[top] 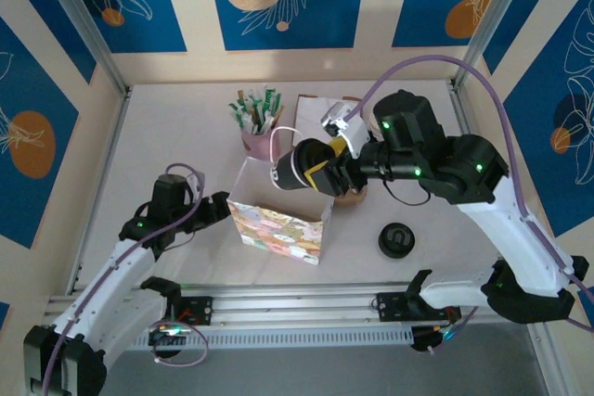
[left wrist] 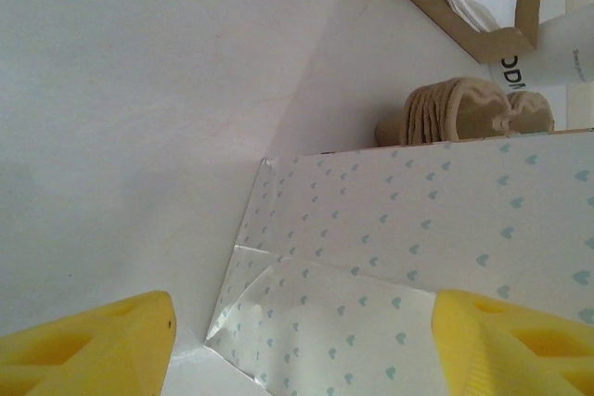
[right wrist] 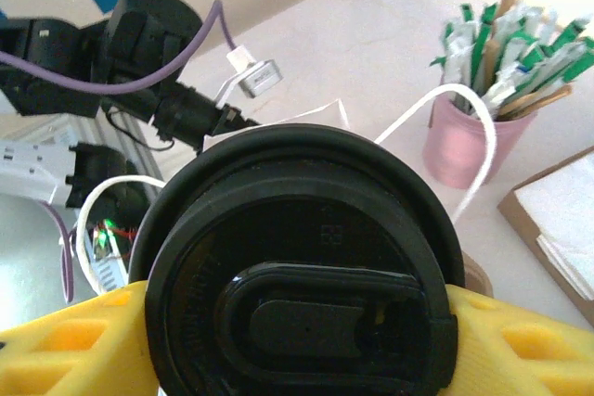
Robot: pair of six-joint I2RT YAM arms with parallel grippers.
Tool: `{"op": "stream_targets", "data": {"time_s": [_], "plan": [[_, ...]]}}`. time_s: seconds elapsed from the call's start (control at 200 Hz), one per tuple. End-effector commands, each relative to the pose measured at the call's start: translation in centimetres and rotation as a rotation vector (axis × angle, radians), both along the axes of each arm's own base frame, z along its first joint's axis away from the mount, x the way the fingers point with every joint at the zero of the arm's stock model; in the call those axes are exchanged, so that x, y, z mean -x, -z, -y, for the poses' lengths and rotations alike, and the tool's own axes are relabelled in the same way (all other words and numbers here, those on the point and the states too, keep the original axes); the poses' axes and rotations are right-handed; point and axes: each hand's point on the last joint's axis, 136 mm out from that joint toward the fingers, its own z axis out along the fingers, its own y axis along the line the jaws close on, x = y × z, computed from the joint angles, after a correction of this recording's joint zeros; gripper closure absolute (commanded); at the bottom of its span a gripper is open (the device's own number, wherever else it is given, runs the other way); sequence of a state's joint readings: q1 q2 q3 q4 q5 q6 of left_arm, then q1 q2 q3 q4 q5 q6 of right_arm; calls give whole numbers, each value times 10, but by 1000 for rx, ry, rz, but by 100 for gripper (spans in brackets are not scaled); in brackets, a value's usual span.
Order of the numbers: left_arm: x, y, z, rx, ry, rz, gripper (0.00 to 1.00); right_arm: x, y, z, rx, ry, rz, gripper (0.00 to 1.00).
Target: Pack the takeout coffee
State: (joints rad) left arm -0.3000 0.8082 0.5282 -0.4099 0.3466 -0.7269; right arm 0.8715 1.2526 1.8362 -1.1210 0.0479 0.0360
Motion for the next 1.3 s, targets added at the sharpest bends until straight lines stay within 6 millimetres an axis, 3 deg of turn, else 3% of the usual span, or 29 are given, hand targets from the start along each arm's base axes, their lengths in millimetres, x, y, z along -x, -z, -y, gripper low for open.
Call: {"op": "stream_targets", "data": {"time_s": [0.0, 0.225, 0.57, 0.76, 1.106, 1.291], "plan": [[2, 6, 2, -17, 19, -5, 26, 13, 10, -4, 72, -113, -12, 43], [-4, -5, 1, -64, 48, 19, 25, 1, 42, -9, 226, -176, -28, 44], [-17, -54, -12, -222, 94, 125, 18, -9, 82, -27, 412, -292, -47, 45], [-30, -66, -24, -330, 86, 172, 16, -12, 109, -31, 516, -308, -96, 46], [-56, -99, -21, -345, 78, 305, 13, -26, 140, -29, 650, -280, -102, 46], [-58, -99, -17, -323, 85, 338, 12, -28, 148, -36, 658, -291, -117, 46]]}}
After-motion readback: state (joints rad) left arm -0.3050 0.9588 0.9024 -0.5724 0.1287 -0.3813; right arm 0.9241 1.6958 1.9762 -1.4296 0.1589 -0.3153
